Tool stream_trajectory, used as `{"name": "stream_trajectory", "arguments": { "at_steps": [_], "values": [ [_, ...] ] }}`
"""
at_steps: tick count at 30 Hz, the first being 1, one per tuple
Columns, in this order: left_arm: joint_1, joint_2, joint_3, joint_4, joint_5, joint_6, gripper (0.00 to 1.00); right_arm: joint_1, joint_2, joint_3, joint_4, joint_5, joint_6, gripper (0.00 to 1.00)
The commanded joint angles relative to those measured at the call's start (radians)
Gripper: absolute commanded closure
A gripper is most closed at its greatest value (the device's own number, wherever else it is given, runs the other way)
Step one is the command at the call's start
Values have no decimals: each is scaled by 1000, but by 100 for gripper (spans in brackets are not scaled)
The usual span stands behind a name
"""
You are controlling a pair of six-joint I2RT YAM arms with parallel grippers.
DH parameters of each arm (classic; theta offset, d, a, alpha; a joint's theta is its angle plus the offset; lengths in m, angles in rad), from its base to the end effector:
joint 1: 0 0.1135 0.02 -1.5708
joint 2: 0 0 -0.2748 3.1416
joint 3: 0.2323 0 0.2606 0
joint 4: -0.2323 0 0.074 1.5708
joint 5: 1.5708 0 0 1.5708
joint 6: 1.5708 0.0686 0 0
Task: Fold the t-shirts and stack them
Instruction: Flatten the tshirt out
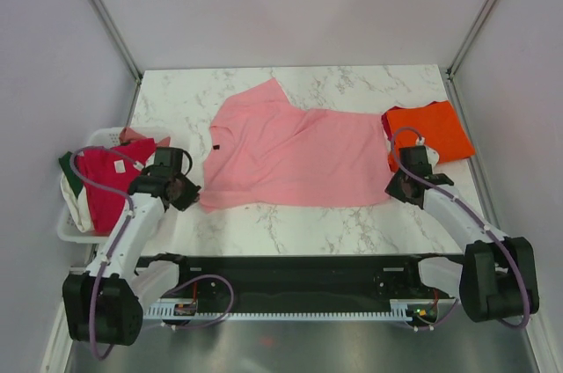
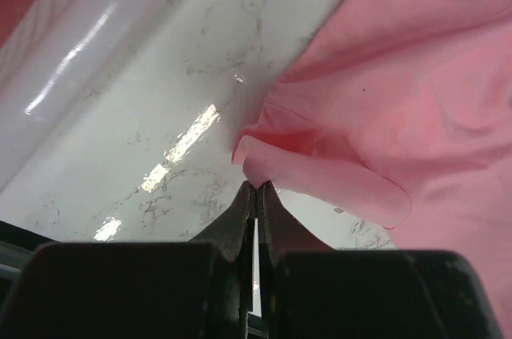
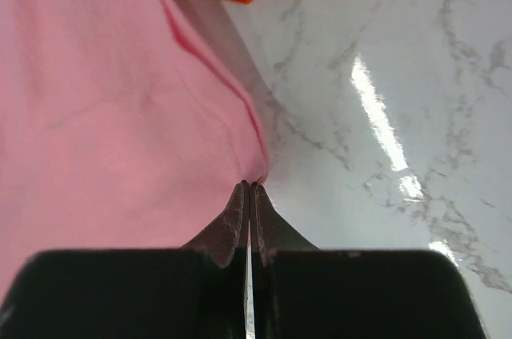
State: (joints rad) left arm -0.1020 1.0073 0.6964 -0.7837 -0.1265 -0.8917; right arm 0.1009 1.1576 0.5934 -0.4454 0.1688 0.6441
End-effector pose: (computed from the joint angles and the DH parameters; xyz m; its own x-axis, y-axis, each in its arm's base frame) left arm 0.1980 -0.0116 0.1991 -0.5892 -0.7156 -0.3752 -0.6607 0.6940 -0.2863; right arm 0.2314 0.0118 0.1604 -0.6797 0.5262 -0.5110 0.4975 0.8427 0.2058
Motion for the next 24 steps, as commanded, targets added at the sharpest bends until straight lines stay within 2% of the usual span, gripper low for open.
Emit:
{"name": "stream_trajectory", "arguments": {
  "at_steps": [1, 4, 6, 7, 9, 12, 15, 18, 22, 24],
  "values": [
    [68, -42, 40, -3, -9, 45, 98, 92, 30, 19, 77, 4, 49, 100],
    [212, -56, 46, -8, 10, 56, 98, 224, 92, 51, 100, 18, 103, 100],
    [293, -29, 60, -9, 39, 82, 98, 262, 152, 78, 122, 18, 133, 100],
    [368, -21, 66, -9, 79, 101, 98, 301, 172, 89, 125, 21, 141, 100],
    [424, -9, 75, -3, 111, 118, 98, 328, 217, 112, 128, 37, 157, 100],
    [432, -25, 34, 73, 232, 164, 98, 339, 228, 105, 119, 67, 167, 100],
    [394, -64, -9, 100, 266, 139, 98, 316, 182, 85, 67, 110, 167, 100],
    [311, -88, -27, 103, 269, 110, 98, 223, 87, 33, 24, 104, 135, 100],
    [98, -99, -44, 101, 212, 45, 98, 6, -65, -24, -12, 72, 30, 100],
    [23, -99, -54, 94, 197, 28, 98, -35, -76, -30, -18, 25, 20, 100]
  ]
}}
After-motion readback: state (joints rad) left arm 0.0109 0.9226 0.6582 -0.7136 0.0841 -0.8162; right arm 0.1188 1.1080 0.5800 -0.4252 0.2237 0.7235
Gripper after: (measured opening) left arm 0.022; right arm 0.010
